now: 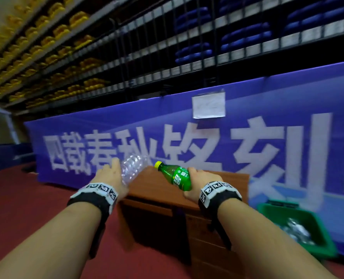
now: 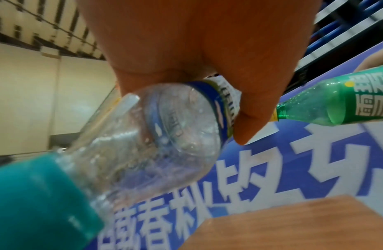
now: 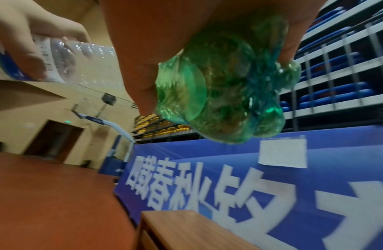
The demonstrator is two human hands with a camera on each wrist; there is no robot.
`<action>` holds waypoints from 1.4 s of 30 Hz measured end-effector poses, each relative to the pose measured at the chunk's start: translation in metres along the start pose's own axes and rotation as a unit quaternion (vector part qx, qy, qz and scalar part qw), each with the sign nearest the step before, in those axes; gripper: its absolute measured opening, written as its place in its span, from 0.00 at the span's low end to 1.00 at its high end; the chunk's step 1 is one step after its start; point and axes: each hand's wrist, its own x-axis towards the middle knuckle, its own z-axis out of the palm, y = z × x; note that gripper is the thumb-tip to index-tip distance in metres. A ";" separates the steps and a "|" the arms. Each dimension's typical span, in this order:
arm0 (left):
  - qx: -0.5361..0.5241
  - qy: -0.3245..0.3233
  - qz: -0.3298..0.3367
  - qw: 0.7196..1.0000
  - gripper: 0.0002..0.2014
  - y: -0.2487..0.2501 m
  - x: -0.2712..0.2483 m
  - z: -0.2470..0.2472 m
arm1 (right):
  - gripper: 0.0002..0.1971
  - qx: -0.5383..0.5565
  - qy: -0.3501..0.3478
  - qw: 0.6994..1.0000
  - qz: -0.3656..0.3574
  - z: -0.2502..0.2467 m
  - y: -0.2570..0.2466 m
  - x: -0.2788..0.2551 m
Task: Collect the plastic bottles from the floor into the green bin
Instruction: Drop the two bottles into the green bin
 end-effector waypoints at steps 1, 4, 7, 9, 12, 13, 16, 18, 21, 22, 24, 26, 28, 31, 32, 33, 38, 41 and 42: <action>-0.005 -0.007 0.030 1.000 0.33 0.024 0.013 0.007 | 0.27 -0.011 -0.001 1.000 0.023 -0.003 0.021 -0.001; -0.010 -0.027 0.106 0.994 0.36 0.093 0.037 0.034 | 0.27 -0.063 -0.004 0.993 0.096 -0.010 0.078 -0.012; -0.044 -0.050 0.167 0.984 0.35 0.147 0.054 0.063 | 0.28 -0.081 0.000 0.981 0.174 -0.012 0.122 -0.021; -0.069 -0.074 0.207 0.973 0.34 0.177 0.063 0.087 | 0.28 -0.089 -0.004 0.970 0.224 -0.010 0.146 -0.032; -0.091 -0.110 0.257 0.956 0.33 0.211 0.070 0.120 | 0.26 -0.112 -0.027 0.952 0.283 0.000 0.173 -0.048; -0.093 -0.115 0.273 0.951 0.34 0.218 0.074 0.130 | 0.27 -0.124 -0.035 0.946 0.298 0.004 0.179 -0.050; -0.084 -0.117 0.304 0.942 0.37 0.230 0.093 0.155 | 0.31 -0.172 -0.070 0.926 0.329 0.017 0.191 -0.050; -0.082 -0.118 0.317 0.938 0.40 0.230 0.111 0.167 | 0.30 -0.179 -0.084 0.916 0.350 0.027 0.192 -0.042; -0.083 -0.114 0.333 0.932 0.43 0.235 0.140 0.184 | 0.31 -0.178 -0.078 0.907 0.373 0.041 0.193 -0.024; -0.081 -0.117 0.340 0.929 0.44 0.237 0.148 0.192 | 0.31 -0.175 -0.078 0.905 0.381 0.046 0.193 -0.018; -0.071 -0.133 0.359 0.921 0.46 0.245 0.156 0.209 | 0.32 -0.176 -0.074 0.901 0.390 0.054 0.196 -0.010; -0.060 -0.146 0.377 0.913 0.47 0.257 0.158 0.224 | 0.32 -0.180 -0.071 0.897 0.398 0.059 0.201 -0.005; -0.056 -0.154 0.399 0.902 0.47 0.275 0.159 0.239 | 0.31 -0.164 -0.064 0.887 0.426 0.064 0.212 -0.001; -0.062 -0.163 0.422 0.890 0.47 0.312 0.166 0.256 | 0.32 -0.143 -0.041 0.871 0.467 0.071 0.242 0.004; -0.062 -0.167 0.427 0.886 0.47 0.328 0.169 0.263 | 0.32 -0.141 -0.036 0.867 0.477 0.073 0.256 0.006; -0.062 -0.173 0.430 0.884 0.47 0.341 0.173 0.269 | 0.33 -0.141 -0.034 0.863 0.484 0.075 0.270 0.008; -0.060 -0.190 0.424 0.883 0.47 0.423 0.197 0.296 | 0.34 -0.136 -0.062 0.860 0.488 0.076 0.359 0.030; -0.073 -0.198 0.393 0.895 0.47 0.478 0.220 0.308 | 0.32 -0.123 -0.077 0.863 0.484 0.070 0.419 0.052; -0.078 -0.198 0.379 0.900 0.47 0.498 0.228 0.312 | 0.31 -0.122 -0.080 0.865 0.480 0.067 0.442 0.061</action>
